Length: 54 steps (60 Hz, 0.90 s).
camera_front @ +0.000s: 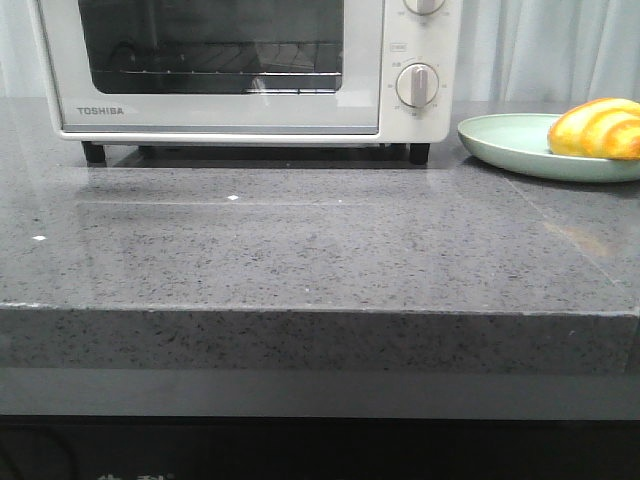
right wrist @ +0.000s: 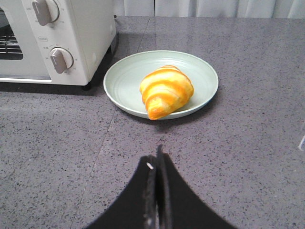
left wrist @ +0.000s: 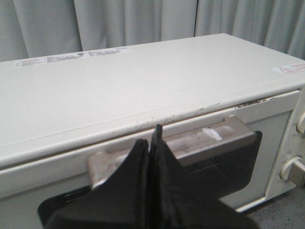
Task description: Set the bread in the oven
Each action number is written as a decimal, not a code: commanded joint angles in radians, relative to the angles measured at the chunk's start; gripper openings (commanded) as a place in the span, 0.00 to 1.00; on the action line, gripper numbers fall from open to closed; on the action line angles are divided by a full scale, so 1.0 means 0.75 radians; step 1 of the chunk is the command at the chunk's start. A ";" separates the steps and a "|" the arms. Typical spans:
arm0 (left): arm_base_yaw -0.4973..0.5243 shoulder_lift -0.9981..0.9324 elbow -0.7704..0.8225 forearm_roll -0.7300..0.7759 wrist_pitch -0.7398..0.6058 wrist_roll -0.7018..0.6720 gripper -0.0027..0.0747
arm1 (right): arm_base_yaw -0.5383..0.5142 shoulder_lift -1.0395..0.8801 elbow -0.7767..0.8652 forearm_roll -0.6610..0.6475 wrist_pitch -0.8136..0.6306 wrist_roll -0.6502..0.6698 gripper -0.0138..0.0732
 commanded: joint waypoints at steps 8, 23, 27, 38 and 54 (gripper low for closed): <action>-0.036 0.138 -0.221 -0.020 0.034 -0.010 0.01 | -0.009 0.020 -0.048 0.003 -0.104 -0.014 0.09; -0.085 0.177 -0.269 -0.020 0.244 -0.007 0.01 | -0.009 0.020 -0.048 0.003 -0.104 -0.014 0.09; -0.109 0.164 -0.269 -0.020 0.313 -0.007 0.01 | -0.009 0.020 -0.048 0.003 -0.104 -0.014 0.09; -0.241 0.120 -0.258 -0.056 0.588 -0.007 0.01 | -0.009 0.020 -0.048 0.003 -0.104 -0.014 0.09; -0.364 -0.099 -0.110 -0.056 0.545 -0.013 0.01 | -0.009 0.020 -0.048 0.003 -0.104 -0.014 0.09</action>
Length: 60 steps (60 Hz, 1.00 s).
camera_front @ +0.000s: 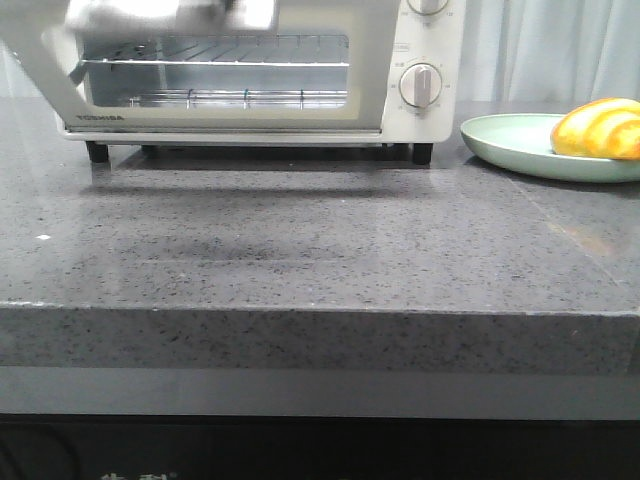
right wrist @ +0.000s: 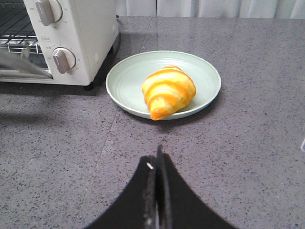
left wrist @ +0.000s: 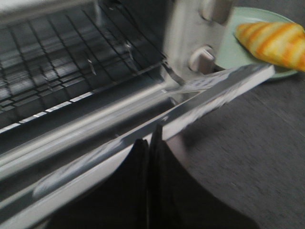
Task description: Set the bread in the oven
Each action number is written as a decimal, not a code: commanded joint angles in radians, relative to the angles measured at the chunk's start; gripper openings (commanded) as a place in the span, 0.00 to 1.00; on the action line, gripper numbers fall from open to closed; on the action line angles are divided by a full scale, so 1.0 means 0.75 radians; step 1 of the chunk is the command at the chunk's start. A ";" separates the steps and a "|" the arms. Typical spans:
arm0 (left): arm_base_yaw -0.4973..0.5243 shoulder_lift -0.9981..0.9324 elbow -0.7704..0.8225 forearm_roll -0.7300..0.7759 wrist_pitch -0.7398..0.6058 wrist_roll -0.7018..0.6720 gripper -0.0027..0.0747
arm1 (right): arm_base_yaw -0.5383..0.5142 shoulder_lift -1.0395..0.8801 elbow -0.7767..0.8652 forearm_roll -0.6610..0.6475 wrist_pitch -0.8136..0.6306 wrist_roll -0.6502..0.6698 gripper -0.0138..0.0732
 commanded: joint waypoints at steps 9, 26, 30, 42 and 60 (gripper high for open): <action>0.068 -0.222 0.030 -0.018 -0.087 -0.044 0.01 | -0.009 0.021 -0.048 0.003 -0.104 -0.014 0.09; 0.431 -0.422 0.174 -0.018 -0.123 -0.044 0.01 | -0.009 0.021 -0.048 0.003 -0.104 -0.014 0.09; 0.515 -0.493 0.239 -0.022 -0.140 -0.044 0.01 | -0.009 0.021 -0.048 -0.005 -0.104 -0.014 0.09; 0.677 -0.682 0.412 -0.060 -0.140 -0.047 0.01 | -0.009 0.024 -0.048 -0.007 -0.105 -0.014 0.17; 0.777 -0.922 0.605 -0.091 -0.138 -0.047 0.01 | -0.009 0.024 -0.048 -0.007 -0.113 -0.014 0.74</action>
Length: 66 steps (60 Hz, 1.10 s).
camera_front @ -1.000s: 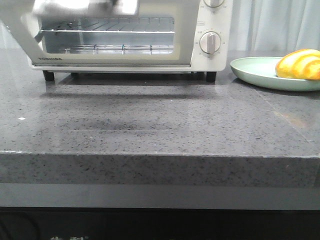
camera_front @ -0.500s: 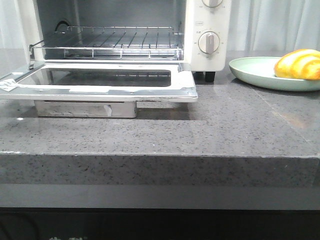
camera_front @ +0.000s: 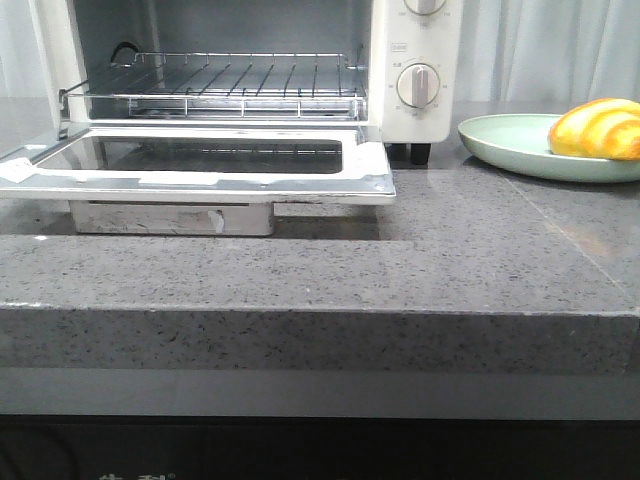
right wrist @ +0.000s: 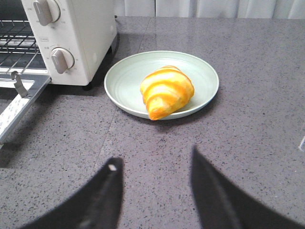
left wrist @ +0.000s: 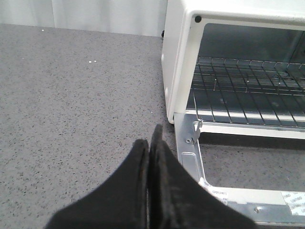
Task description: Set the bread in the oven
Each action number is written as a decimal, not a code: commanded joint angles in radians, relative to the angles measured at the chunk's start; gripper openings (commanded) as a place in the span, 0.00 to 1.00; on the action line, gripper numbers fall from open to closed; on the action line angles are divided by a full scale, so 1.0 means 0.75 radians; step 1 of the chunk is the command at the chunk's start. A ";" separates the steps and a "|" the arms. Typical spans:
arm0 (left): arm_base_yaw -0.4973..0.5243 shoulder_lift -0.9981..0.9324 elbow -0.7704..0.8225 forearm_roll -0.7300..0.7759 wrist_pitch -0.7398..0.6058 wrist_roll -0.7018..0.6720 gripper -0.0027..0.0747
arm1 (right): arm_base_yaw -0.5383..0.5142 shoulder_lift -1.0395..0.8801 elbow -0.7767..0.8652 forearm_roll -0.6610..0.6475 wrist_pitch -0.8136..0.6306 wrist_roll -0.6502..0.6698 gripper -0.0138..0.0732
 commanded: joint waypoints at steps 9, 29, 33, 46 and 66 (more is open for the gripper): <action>0.008 -0.057 0.008 -0.014 -0.102 -0.013 0.01 | -0.009 0.024 -0.048 -0.007 -0.147 -0.014 0.76; 0.008 -0.057 0.008 -0.014 -0.104 -0.013 0.01 | -0.117 0.398 -0.239 0.003 -0.198 0.365 0.76; 0.008 -0.057 0.008 -0.014 -0.104 -0.013 0.01 | -0.177 0.550 -0.321 0.013 -0.190 0.395 0.76; 0.008 -0.057 0.008 -0.014 -0.104 -0.013 0.01 | -0.225 0.936 -0.528 0.153 -0.178 0.427 0.76; 0.008 -0.057 0.008 -0.014 -0.104 -0.013 0.01 | -0.225 1.341 -0.802 0.354 -0.128 0.424 0.76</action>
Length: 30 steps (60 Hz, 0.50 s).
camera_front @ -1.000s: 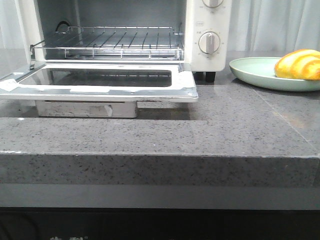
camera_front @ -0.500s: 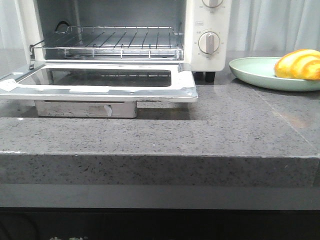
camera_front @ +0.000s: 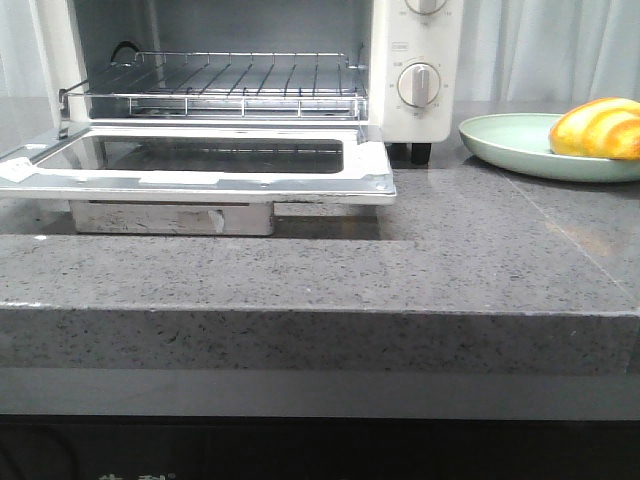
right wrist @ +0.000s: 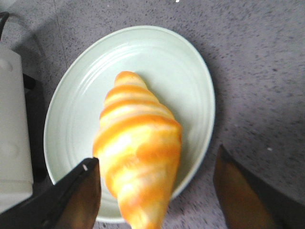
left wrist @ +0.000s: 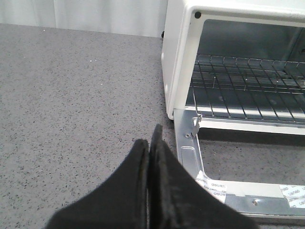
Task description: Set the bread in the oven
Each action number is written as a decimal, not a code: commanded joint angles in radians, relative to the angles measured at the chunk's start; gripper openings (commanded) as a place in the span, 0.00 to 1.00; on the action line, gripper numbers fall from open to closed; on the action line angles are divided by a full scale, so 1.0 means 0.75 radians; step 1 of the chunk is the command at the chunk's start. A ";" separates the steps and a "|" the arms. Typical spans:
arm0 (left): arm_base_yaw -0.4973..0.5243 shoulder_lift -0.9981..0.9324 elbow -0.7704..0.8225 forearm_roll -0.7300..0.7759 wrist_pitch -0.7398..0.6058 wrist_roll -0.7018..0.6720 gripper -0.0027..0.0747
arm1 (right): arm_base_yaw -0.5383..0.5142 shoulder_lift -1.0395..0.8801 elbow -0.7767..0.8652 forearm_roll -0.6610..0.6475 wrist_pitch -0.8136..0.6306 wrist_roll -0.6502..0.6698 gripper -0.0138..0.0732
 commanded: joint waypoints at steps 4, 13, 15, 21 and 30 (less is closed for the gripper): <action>0.002 -0.001 -0.036 -0.011 -0.104 -0.013 0.01 | -0.009 0.058 -0.121 0.048 -0.062 -0.007 0.76; 0.002 -0.001 -0.036 -0.011 -0.104 -0.013 0.01 | -0.005 0.153 -0.195 0.048 -0.028 -0.012 0.76; 0.002 -0.001 -0.036 -0.011 -0.104 -0.013 0.01 | -0.005 0.167 -0.209 0.048 -0.020 -0.016 0.76; 0.002 -0.001 -0.036 -0.011 -0.104 -0.013 0.01 | -0.005 0.211 -0.229 0.048 -0.006 -0.022 0.76; 0.002 -0.001 -0.036 -0.011 -0.104 -0.013 0.01 | -0.004 0.244 -0.238 0.051 0.003 -0.046 0.75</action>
